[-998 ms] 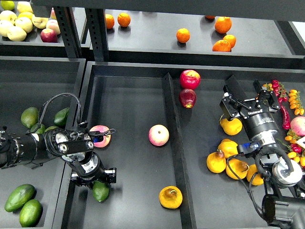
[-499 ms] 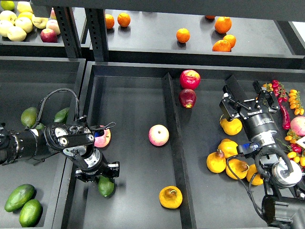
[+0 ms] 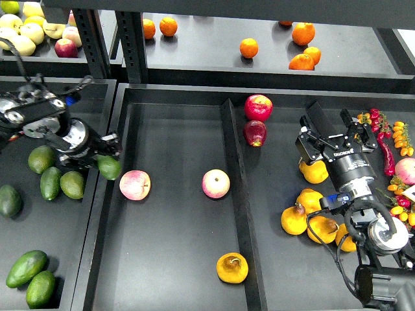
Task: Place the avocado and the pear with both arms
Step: 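Lift the avocado with the left gripper toward the avocado bin, then open the left gripper to drop the avocado among the avocados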
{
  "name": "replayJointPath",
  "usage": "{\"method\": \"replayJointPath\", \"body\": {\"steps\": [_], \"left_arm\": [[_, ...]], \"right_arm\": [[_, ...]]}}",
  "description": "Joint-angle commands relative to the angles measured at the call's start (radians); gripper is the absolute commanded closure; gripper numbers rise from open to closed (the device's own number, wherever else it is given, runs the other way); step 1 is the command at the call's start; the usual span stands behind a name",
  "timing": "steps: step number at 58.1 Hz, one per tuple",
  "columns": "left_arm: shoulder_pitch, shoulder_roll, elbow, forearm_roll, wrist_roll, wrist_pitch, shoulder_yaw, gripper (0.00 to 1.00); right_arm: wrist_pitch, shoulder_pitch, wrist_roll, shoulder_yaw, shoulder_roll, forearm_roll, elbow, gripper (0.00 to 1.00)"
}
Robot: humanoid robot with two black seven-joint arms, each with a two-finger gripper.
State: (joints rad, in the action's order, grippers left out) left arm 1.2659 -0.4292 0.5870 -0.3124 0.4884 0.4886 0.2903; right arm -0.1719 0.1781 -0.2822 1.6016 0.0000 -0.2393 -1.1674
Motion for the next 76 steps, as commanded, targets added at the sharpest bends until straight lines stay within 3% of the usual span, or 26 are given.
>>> {"method": "replayJointPath", "body": {"steps": [1,37,58,63,76], "left_arm": [[-0.045,-0.028,-0.012,-0.001,0.0,0.0,0.001,0.76],[-0.183,0.06,-0.134,-0.011,0.0,0.0,-0.059,0.69],[-0.183,0.061,-0.133,-0.039,0.0,0.0,-0.06,0.49],[-0.183,0.063,-0.133,-0.063,0.0,0.0,-0.06,0.4],[-0.18,0.063,-0.128,-0.079,0.0,0.0,-0.06,0.31]], "right_arm": [[0.0,0.0,0.0,-0.003,0.0,0.0,0.005,0.01],[-0.003,-0.006,0.0,-0.009,0.0,0.0,0.002,0.01],[-0.029,-0.019,0.0,-0.009,0.0,0.0,0.003,0.01],[-0.029,-0.02,0.0,-0.009,0.0,0.0,0.003,0.01],[-0.029,-0.02,0.0,-0.009,0.0,0.0,0.005,0.01]]}}
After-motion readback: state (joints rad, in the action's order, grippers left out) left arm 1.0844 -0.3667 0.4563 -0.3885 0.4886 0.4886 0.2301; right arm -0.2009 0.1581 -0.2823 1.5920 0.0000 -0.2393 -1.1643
